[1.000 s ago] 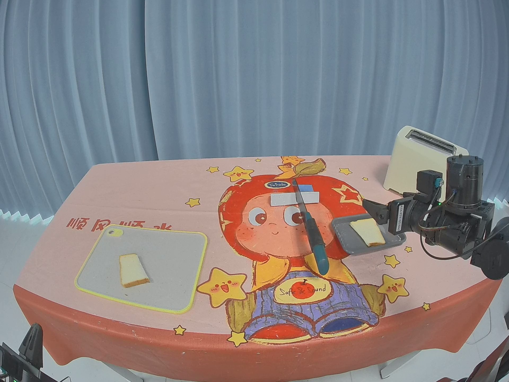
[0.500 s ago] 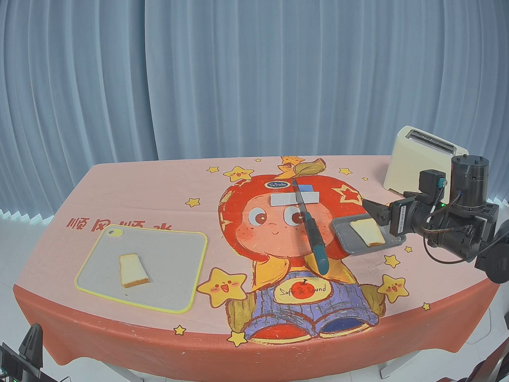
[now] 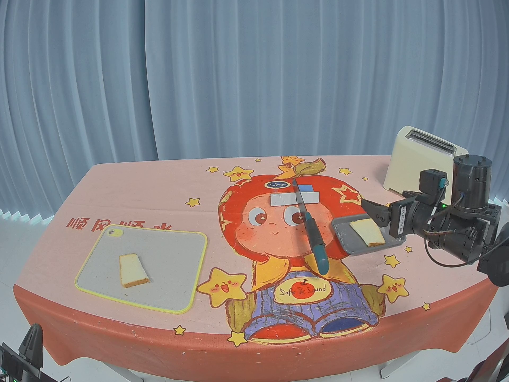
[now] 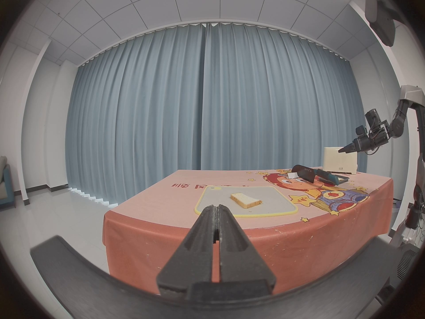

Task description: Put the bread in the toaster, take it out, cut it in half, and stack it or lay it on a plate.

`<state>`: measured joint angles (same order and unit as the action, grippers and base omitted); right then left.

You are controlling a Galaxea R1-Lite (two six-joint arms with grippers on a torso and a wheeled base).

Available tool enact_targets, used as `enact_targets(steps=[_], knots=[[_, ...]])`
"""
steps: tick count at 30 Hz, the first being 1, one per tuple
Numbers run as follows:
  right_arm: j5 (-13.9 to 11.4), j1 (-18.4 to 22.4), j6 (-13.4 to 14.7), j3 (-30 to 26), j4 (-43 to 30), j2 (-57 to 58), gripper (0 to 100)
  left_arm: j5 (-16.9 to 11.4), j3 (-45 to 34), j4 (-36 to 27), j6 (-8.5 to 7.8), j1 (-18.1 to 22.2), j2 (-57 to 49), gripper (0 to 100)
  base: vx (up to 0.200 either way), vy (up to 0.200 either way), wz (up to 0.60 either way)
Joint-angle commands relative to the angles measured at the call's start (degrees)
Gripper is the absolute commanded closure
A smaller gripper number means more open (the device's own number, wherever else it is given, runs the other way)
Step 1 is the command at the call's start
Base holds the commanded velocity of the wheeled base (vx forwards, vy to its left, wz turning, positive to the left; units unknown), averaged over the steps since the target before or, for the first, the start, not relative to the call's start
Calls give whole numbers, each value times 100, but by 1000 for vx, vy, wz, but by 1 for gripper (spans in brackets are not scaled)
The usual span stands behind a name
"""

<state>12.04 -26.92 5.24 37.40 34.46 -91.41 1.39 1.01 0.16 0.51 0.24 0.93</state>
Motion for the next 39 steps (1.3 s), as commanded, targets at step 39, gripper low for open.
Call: enact_targets(steps=[39], knots=[[8, -1088, 126, -242, -27, 378, 0, 10, -101, 2, 19, 2, -93, 100, 0, 62, 0]])
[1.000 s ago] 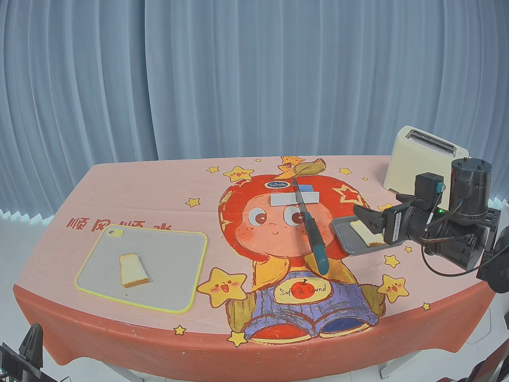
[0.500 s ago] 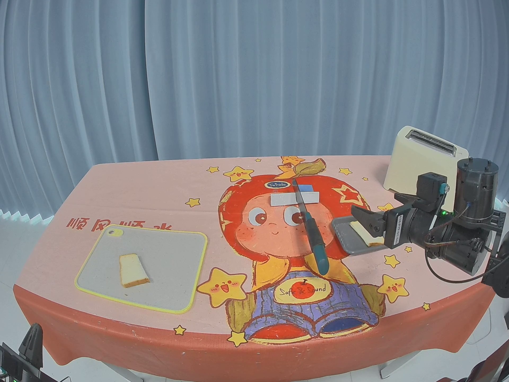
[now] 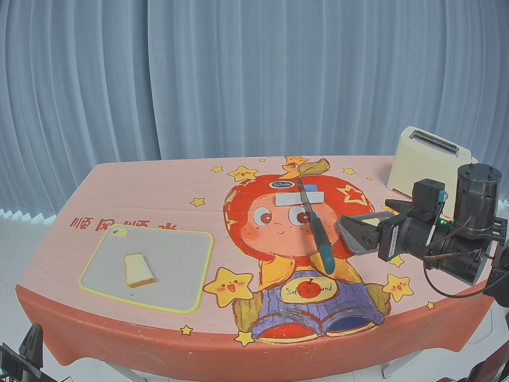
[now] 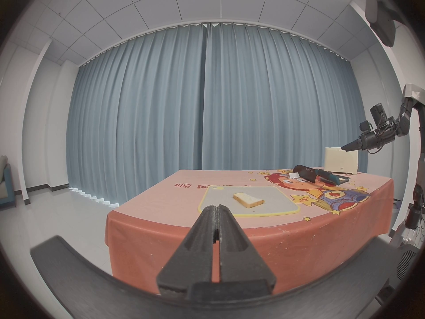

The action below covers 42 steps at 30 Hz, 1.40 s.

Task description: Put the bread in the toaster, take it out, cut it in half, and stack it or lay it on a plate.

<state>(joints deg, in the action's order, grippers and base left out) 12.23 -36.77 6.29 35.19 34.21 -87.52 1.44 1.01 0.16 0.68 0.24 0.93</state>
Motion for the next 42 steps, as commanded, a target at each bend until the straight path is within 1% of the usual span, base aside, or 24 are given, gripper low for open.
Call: enact_targets(steps=[1, 5, 13, 18, 24, 36, 39, 42], knots=[[-1, -120, 48, -30, -2, -29, 0, 6, -101, 2, 2, 2, -93, 100, 0, 200, 0], [8, -252, 153, -21, -2, -20, 0, 6, -101, 2, 2, 2, -93, 100, 0, 200, 0], [8, -270, 153, -21, -2, -37, 0, 6, -101, 2, 2, 2, -93, 100, 0, 200, 0], [17, -349, 162, -39, -2, -20, 0, 6, -101, 2, 2, 2, -93, 100, 0, 200, 0], [17, -366, 136, -118, 51, -11, 0, 14, -101, 2, -7, 2, -93, 100, 0, 0, 0], [17, -393, 144, -136, 51, -11, 0, 23, -101, 2, -7, 2, -93, 100, -200, 0, 0], [17, -401, 144, -127, 51, -2, 0, 23, -101, 2, 11, 2, -93, 100, 0, 0, 0], [17, -410, 144, -127, 51, -37, 0, 23, -101, 2, -7, 2, -93, 100, 0, 0, 0]])
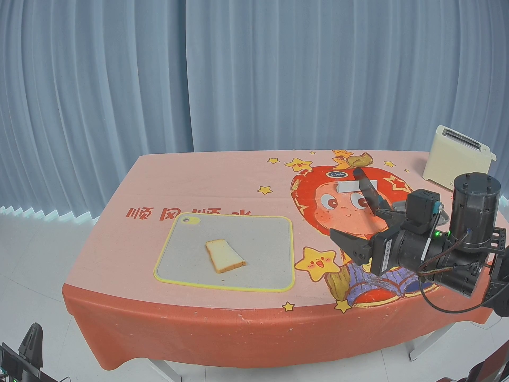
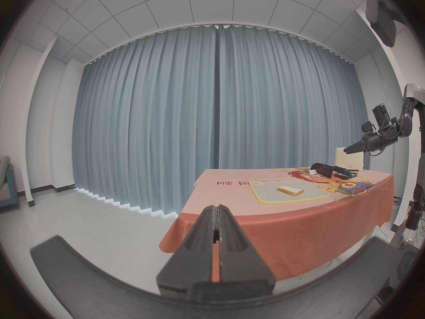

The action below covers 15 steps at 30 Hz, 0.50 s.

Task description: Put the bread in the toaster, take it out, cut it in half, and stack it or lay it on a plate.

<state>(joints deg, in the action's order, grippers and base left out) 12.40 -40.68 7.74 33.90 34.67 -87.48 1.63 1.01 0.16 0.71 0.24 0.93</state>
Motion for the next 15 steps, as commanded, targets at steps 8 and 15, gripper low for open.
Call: enact_targets(steps=[8, 15], knots=[[-1, -63, -1, 11, 13, -59, 0, -5, -101, -7, -18, 2, -93, 100, 0, 200, 0], [-1, -107, -45, 55, -13, -76, 0, -5, -101, 2, -18, 2, -93, 100, 0, 200, 0]])
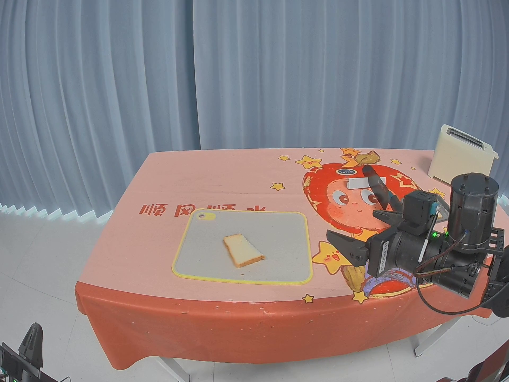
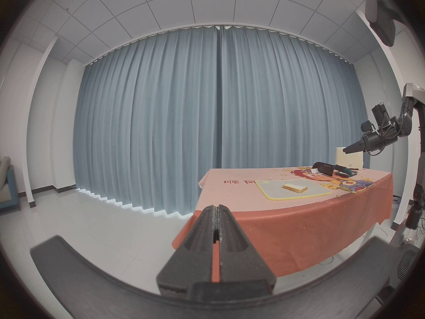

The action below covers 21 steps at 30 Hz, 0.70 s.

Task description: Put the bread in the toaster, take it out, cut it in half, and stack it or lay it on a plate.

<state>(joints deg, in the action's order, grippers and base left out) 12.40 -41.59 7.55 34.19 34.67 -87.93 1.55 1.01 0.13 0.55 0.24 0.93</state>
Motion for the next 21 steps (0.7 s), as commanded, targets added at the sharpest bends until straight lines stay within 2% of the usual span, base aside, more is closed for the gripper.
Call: enact_targets(steps=[1, 9, 12, 21], knots=[[-1, -42, -25, 52, -4, -40, 0, 3, -101, 4, -2, 2, -93, 100, 0, 200, 0], [8, -332, 36, 52, -48, -225, 0, -14, -101, 4, -11, 11, -93, 100, 0, 200, 0], [8, -323, 36, 114, 5, -374, 0, -5, -101, 4, -2, 2, -93, 100, 0, 200, 0], [8, -253, -8, 667, -118, -875, 0, -14, -101, 4, -11, 11, -93, 100, 0, 0, 0]])
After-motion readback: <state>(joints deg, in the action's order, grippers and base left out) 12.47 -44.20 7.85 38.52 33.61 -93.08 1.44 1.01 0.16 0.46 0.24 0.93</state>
